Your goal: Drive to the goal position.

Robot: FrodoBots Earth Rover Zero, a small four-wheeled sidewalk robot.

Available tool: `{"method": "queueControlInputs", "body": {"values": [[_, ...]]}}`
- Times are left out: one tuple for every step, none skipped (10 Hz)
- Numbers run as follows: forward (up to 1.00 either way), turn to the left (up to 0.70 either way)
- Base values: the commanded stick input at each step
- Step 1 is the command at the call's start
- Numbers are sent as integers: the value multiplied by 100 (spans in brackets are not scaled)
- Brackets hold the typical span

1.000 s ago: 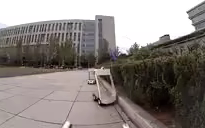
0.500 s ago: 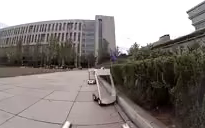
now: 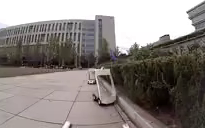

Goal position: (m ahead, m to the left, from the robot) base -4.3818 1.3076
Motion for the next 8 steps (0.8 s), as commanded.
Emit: {"method": "queueControlInputs", "body": {"values": [[6,0],[6,0],[6,0],[6,0],[6,0],[6,0],[6,0],[6,0]]}}
